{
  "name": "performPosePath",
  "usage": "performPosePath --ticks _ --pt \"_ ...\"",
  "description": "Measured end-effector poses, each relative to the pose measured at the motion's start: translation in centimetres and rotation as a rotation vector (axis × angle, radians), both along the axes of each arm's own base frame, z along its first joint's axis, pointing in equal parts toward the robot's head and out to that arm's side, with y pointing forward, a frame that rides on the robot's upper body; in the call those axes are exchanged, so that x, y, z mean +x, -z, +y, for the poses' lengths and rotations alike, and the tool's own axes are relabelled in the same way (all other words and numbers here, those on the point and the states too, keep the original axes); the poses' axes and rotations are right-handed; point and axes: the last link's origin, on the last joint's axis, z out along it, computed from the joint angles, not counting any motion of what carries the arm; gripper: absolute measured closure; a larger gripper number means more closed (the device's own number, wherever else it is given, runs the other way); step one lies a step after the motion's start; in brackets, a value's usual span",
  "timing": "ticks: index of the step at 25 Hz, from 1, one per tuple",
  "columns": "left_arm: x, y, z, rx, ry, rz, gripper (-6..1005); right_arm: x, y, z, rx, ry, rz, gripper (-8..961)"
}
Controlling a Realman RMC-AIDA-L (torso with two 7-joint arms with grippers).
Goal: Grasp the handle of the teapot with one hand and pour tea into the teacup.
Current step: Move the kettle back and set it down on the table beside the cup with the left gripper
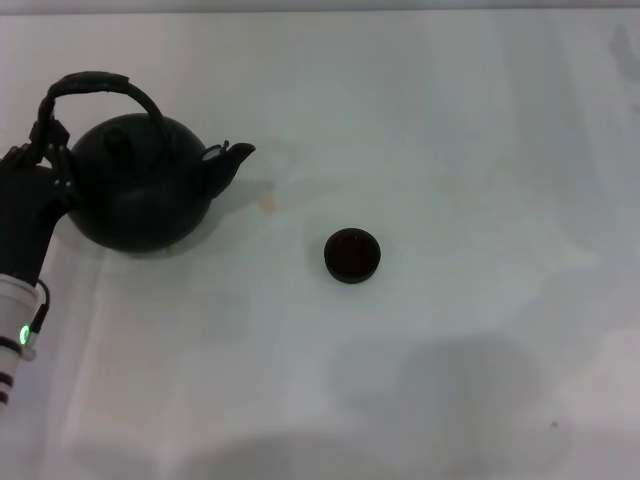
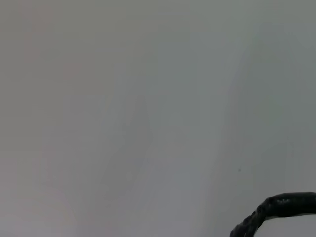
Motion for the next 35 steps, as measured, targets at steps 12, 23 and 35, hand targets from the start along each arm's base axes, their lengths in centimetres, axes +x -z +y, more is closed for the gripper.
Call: performPosePath --ticks 12,23,35 --pt "0.2 0.08 0.4 -0.012 0.011 0.009 816 -0.06 0.05 0.12 -0.003 0.003 0.0 95" --pt "0.15 0.49 0.41 -0.047 0.02 0.03 791 -0.08 0.11 0.11 -0.004 0.003 0.001 95" --pt "0.38 0.8 0.23 -0.072 0.045 0.045 742 -0.07 0.17 0.08 -0.005 0.003 0.003 95"
